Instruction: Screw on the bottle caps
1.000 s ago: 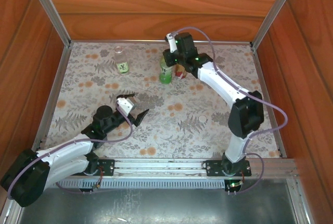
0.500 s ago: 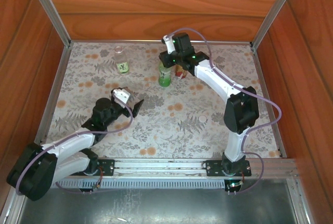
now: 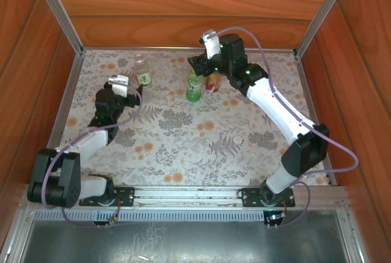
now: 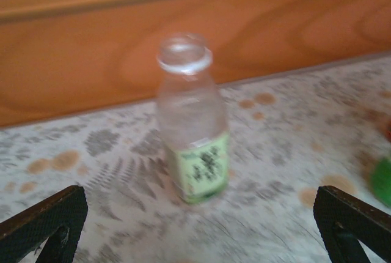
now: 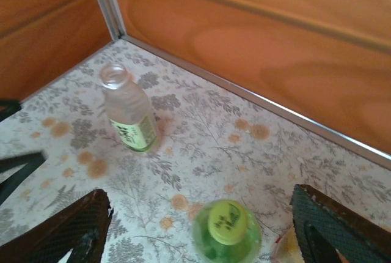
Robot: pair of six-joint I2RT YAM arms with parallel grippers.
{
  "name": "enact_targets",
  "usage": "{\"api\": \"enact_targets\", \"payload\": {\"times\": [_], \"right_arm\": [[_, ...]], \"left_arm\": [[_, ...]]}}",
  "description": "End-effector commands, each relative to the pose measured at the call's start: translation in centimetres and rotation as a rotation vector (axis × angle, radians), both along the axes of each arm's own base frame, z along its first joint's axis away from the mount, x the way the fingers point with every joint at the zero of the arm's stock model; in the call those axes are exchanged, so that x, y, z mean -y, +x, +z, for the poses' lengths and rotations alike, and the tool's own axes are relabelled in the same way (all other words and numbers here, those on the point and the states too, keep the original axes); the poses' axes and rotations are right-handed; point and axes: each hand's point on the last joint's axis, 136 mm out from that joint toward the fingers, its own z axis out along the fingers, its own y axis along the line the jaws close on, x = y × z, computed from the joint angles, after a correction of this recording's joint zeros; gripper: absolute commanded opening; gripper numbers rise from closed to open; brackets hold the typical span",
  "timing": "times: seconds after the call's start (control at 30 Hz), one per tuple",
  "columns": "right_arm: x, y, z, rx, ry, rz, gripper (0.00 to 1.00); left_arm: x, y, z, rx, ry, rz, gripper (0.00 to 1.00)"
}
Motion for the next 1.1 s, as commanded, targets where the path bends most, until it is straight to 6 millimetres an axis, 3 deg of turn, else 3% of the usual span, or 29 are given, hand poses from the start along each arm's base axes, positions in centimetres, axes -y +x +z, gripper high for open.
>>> {"api": "enact_targets", "payload": {"times": [0.0, 0.13, 0.27, 0.5, 0.87, 1.07], "right_arm": [[-1.4, -2.5, -0.8, -0.011, -0.018, 0.109, 0.85], [-1.7, -3.9, -1.9, -0.022, -0.051, 0.148, 0.87], [-1.7, -4.5, -2.5, -0.028, -0.059, 0.156, 0.88], [-1.8, -4.6, -3.3, -0.037, -0.076, 0.16, 0.88], [-2.3, -4.7, -3.9, -0.052, -0.079, 0.182, 0.88], [-2.3, -4.8, -4.1, -0.055, -0.085, 0.183, 0.88]], "left_arm": [[-0.4, 2.7, 1.4, 0.023, 0.005, -0.005, 1.0], [0.3, 5.7, 2.2, 0.035, -0.004, -0.052, 1.0], [0.5, 8.5, 1.8, 0.023, -0.012, -0.061, 1.0], [1.7, 11.2, 0.2, -0.009, -0.042, -0.107, 1.0], [2.5, 13.1, -3.0, -0.055, -0.041, -0.156, 1.0], [3.3, 13.1, -4.0, -0.068, -0.043, -0.207, 0.91]]}}
